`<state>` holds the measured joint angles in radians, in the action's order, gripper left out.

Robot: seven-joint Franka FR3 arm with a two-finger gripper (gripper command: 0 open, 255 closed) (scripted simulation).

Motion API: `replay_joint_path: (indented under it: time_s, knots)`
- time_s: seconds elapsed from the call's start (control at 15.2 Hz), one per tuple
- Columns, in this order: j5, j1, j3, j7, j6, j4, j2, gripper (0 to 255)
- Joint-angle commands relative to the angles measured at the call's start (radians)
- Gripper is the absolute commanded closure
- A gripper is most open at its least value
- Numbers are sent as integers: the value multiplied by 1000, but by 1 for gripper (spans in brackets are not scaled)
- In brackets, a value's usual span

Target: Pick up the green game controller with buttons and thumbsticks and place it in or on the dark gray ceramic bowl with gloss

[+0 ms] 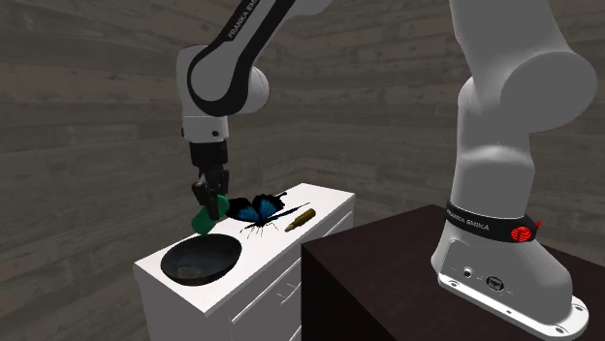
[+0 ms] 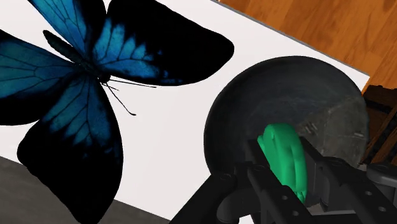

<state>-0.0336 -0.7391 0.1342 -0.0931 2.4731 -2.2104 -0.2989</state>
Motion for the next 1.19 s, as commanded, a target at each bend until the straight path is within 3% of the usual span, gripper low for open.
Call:
replay_joint_path:
  time_s: [0.0, 0.86, 1.12]
  knots:
    - [-7, -33, 12, 51, -10, 29, -18, 255]
    - [-40, -56, -6, 81, 123, 48, -171, 255]
    - [-40, -56, -6, 81, 123, 48, -171, 255]
